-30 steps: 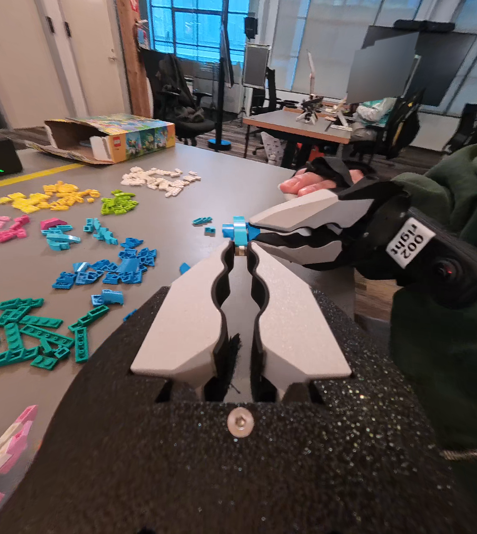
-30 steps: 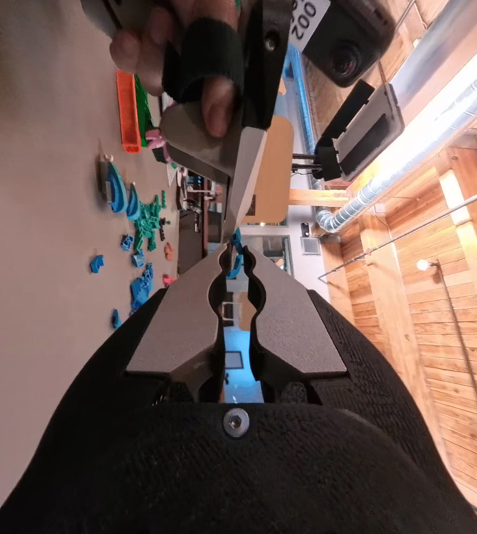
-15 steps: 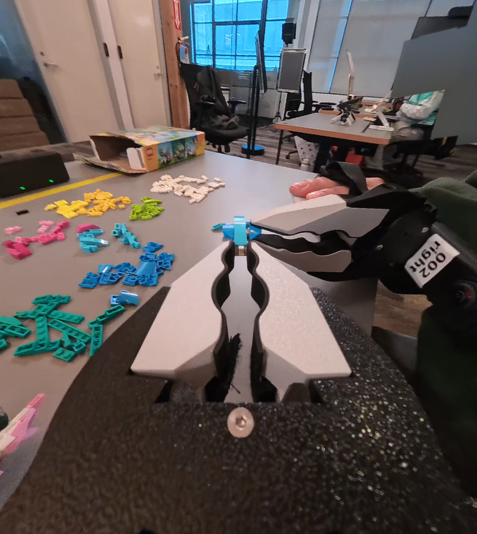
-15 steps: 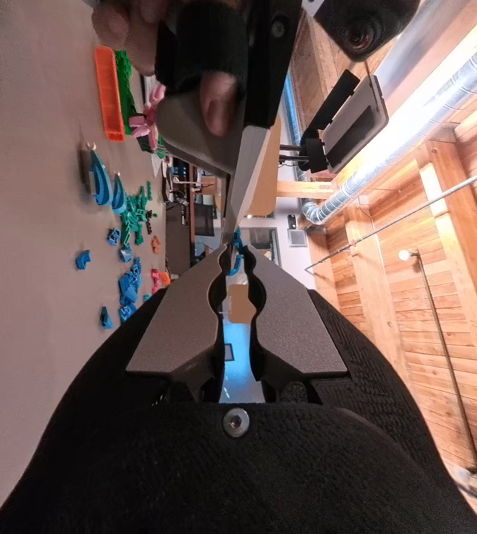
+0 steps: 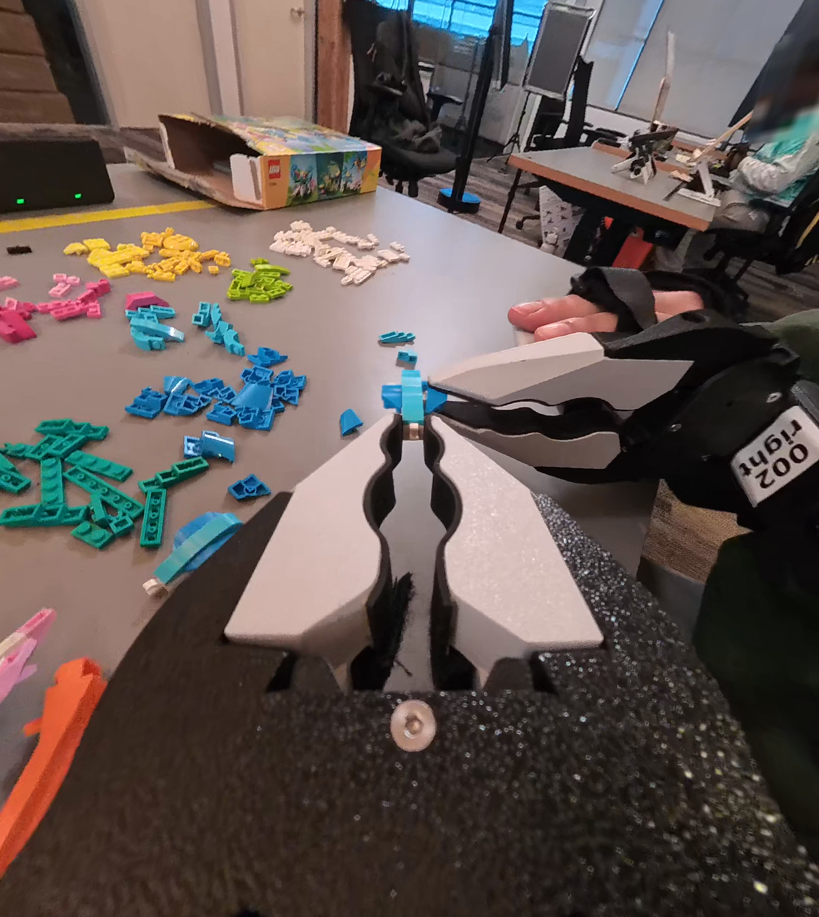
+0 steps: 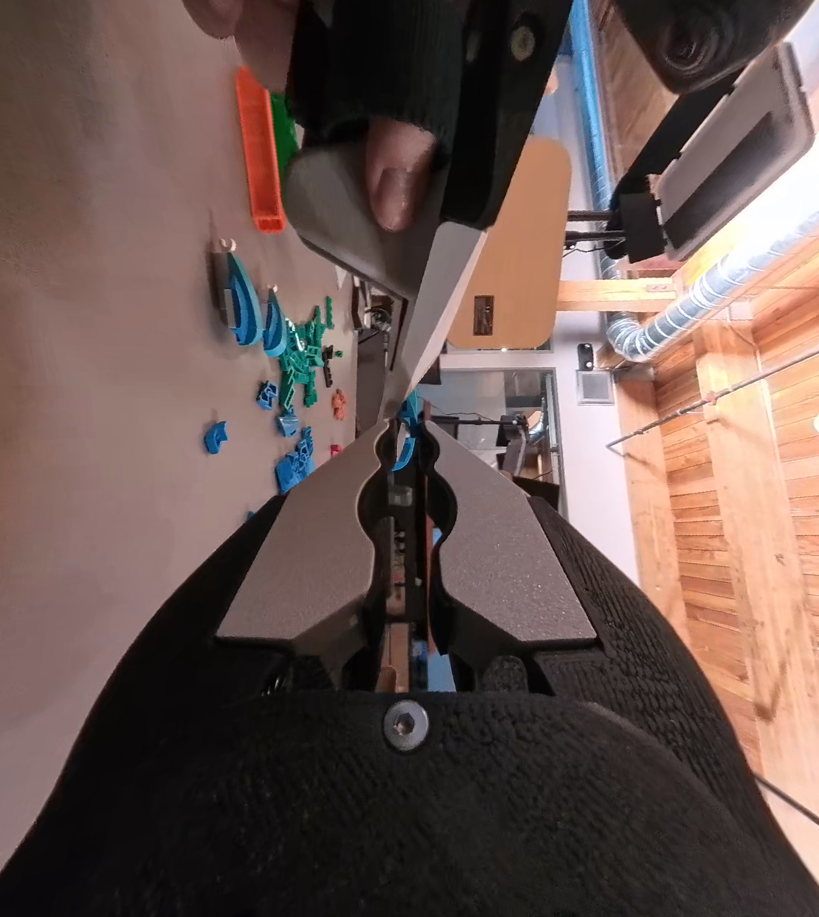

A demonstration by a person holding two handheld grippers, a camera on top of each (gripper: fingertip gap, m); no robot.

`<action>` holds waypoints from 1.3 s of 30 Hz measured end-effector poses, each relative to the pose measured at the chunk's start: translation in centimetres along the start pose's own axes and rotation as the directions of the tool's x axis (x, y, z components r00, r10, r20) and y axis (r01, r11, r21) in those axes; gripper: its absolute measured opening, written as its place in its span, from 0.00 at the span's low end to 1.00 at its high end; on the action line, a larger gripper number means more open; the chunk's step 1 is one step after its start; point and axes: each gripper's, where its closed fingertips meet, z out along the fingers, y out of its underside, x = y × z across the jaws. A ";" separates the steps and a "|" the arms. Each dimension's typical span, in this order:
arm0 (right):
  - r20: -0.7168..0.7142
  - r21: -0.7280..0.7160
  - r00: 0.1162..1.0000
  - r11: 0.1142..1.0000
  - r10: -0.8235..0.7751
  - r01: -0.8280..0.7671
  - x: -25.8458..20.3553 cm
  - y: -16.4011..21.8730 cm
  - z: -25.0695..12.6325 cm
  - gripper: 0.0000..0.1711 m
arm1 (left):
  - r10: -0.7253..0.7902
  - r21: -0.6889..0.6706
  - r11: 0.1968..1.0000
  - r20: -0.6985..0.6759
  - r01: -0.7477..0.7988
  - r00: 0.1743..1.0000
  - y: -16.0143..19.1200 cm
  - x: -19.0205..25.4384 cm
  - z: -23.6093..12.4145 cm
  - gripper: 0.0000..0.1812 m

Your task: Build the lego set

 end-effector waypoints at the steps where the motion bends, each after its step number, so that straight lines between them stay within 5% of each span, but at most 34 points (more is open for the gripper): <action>1: 0.012 -0.004 1.000 1.000 0.007 -0.007 -0.2 0.0 0.1 0.04 | -0.009 -0.009 1.000 0.005 0.009 1.000 0.2 -0.1 0.0 0.03; 18: 0.178 -0.032 0.981 0.997 0.075 -0.071 -2.4 0.1 0.4 0.04 | -0.139 -0.099 0.986 -0.012 0.137 0.990 2.0 -0.6 0.5 0.03; 21: 0.219 -0.048 0.974 0.997 0.062 -0.053 -3.1 0.3 0.4 0.13 | -0.156 -0.101 0.983 -0.026 0.153 0.987 1.9 -0.5 0.4 0.03; 39: 0.176 -0.143 0.975 0.984 0.134 -0.110 -2.0 0.5 0.5 0.07 | -0.087 -0.058 0.994 0.029 0.088 0.996 1.2 -0.3 0.3 0.03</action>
